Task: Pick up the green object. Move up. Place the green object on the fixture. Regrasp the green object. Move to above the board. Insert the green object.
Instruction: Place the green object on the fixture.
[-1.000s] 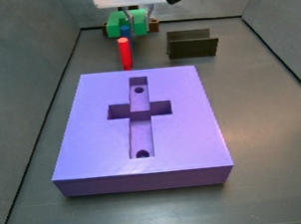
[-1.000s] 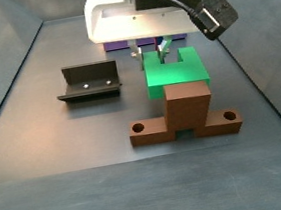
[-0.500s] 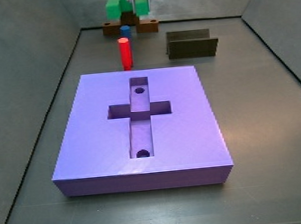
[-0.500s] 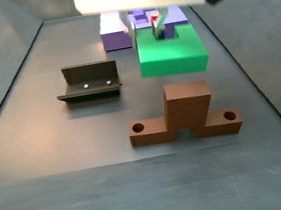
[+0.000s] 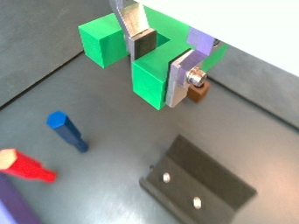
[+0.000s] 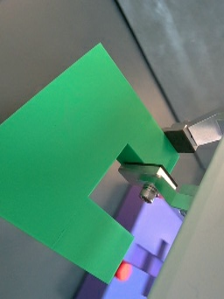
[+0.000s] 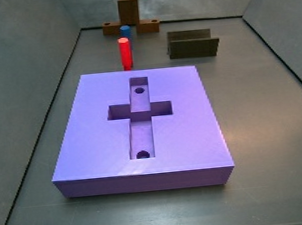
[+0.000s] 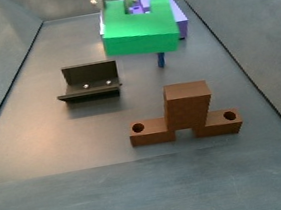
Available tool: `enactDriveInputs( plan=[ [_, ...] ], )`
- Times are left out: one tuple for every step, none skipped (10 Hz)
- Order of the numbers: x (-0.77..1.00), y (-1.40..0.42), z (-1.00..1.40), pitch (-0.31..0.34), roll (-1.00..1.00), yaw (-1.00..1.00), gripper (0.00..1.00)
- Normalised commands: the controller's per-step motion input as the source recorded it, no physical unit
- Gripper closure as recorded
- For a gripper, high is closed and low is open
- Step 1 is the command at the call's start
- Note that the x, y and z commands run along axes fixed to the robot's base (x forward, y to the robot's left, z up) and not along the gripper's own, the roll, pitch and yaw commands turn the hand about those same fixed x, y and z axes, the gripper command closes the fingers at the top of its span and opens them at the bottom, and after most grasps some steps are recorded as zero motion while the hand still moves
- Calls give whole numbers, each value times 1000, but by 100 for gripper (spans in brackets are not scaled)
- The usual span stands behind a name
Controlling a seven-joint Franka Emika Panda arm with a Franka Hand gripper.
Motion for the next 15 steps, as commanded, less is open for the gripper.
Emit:
enactDriveInputs(
  plan=[
    [951,0,71,9,-857,-203,100],
    [971,0,31,40,-820,-186,100],
    [969,-6,31,63,-826,-183,100],
    [966,-3,31,63,-823,-180,100],
    [966,-6,0,86,-783,-186,100],
    [957,0,0,143,-703,-177,100],
    [917,0,-120,289,-554,-131,100],
    [926,0,-123,291,-551,-123,100],
    [917,0,-151,331,-517,-106,100],
    [911,0,-171,354,-497,-97,100],
    [914,0,-171,351,-494,-91,100],
    [1000,0,-300,131,-374,-69,100],
    [1000,-3,-286,23,-306,-94,100],
    [1000,-157,-329,0,-206,-69,100],
    [1000,-200,-431,0,-109,-63,100]
  ],
)
